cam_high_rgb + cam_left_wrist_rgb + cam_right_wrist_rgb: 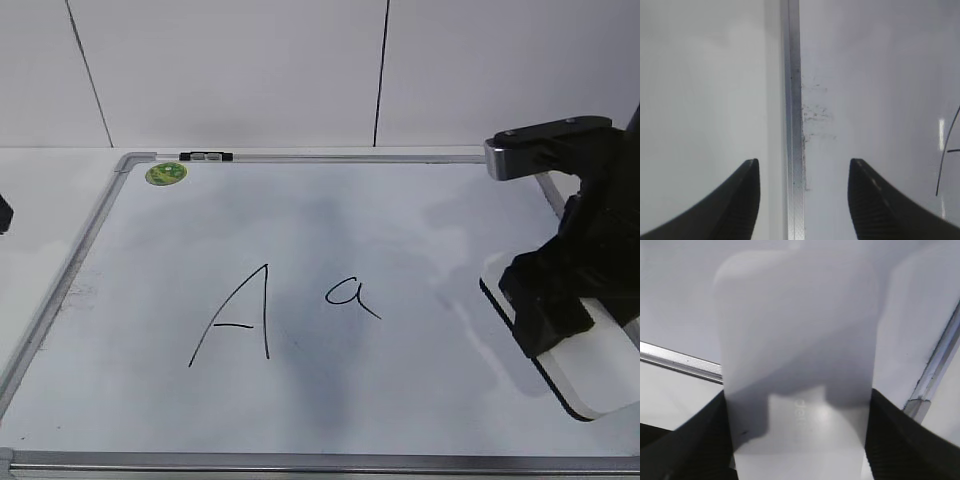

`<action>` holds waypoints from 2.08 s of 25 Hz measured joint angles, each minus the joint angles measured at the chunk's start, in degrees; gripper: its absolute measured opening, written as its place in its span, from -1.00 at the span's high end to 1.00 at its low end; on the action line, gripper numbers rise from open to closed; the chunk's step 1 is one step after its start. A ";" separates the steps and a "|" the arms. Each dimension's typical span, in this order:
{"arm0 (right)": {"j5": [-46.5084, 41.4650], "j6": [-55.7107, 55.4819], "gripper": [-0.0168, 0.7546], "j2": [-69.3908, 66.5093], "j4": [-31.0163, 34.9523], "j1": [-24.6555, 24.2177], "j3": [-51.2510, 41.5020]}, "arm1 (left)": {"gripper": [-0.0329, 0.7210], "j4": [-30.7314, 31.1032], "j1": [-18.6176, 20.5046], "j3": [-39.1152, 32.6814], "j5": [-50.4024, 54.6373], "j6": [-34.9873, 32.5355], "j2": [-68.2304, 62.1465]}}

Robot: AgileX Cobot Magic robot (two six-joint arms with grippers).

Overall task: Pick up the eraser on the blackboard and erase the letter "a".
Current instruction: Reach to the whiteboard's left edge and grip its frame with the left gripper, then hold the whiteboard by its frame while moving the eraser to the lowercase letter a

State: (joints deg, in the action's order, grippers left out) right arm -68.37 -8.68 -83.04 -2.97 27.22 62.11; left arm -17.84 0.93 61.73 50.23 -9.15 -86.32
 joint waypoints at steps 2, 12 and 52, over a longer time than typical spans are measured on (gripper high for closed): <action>0.00 0.00 -0.42 0.00 0.00 0.00 0.00 | -0.18 -0.70 0.00 1.14 0.00 0.00 -3.11; -0.21 0.00 -0.42 0.00 0.00 0.00 0.00 | -0.11 -1.28 0.00 5.34 0.34 0.00 -15.65; -1.25 0.12 -0.42 0.00 -1.82 0.00 0.00 | 0.11 0.37 0.13 15.96 5.99 0.11 -30.24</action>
State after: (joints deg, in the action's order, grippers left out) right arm -69.62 -8.56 -83.04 -4.79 27.22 62.11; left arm -17.47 1.07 77.68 56.22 -9.04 -116.56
